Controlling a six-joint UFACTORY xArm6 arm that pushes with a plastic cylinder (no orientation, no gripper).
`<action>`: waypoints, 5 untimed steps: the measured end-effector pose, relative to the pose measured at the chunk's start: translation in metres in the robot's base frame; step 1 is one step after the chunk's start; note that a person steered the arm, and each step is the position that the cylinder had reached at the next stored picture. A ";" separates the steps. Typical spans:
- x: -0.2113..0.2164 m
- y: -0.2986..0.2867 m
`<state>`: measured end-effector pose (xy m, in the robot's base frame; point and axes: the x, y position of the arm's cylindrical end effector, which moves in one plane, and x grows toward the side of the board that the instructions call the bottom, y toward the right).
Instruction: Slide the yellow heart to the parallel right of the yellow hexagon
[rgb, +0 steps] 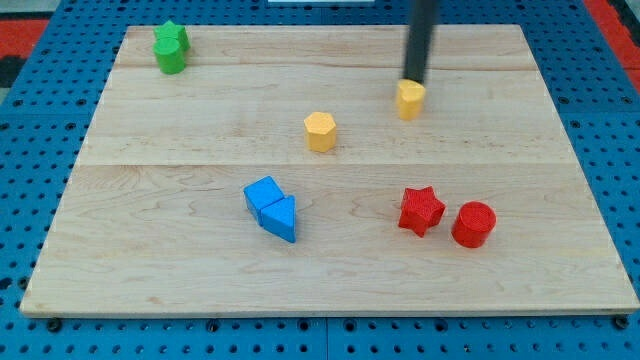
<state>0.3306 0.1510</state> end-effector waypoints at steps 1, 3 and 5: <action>0.038 0.007; -0.036 -0.021; 0.033 -0.035</action>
<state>0.3636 0.1165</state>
